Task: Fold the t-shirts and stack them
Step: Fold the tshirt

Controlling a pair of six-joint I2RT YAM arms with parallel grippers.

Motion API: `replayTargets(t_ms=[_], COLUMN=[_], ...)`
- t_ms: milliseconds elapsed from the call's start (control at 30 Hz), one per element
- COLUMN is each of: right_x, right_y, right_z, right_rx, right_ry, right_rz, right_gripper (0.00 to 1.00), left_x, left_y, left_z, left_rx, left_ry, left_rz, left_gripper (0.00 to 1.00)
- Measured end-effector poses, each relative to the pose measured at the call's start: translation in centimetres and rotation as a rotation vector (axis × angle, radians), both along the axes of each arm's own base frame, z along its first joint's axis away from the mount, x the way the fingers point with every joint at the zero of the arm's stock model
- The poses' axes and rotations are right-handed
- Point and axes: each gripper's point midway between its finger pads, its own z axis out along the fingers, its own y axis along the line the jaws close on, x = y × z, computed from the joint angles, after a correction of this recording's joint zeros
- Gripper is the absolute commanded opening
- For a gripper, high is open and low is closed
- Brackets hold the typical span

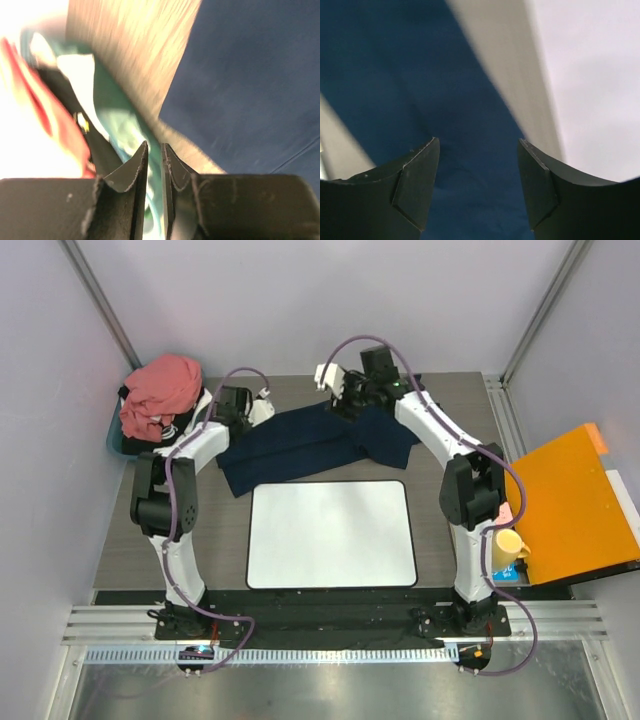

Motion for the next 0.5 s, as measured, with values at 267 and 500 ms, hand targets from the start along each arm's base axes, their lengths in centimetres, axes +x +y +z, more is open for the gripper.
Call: replayTargets(t_ms=[267,500], right_x=[-5.8,-9.6], right_y=[4.3,8.9], right_z=[-9.3,-12.0], right_rx=[-0.142,-0.192], right_ry=[0.202,0.232], right_rz=[0.228,0.397], right_gripper=[0.71,0.78], left_x=[-2.1,-1.9], left_y=[4.8,9.5], left_z=[-0.2,1.3], left_rx=[-0.06,-0.187], left_ry=[0.003,-0.06], left_rz=[0.295,0.567], left_gripper=[0.1,0.12])
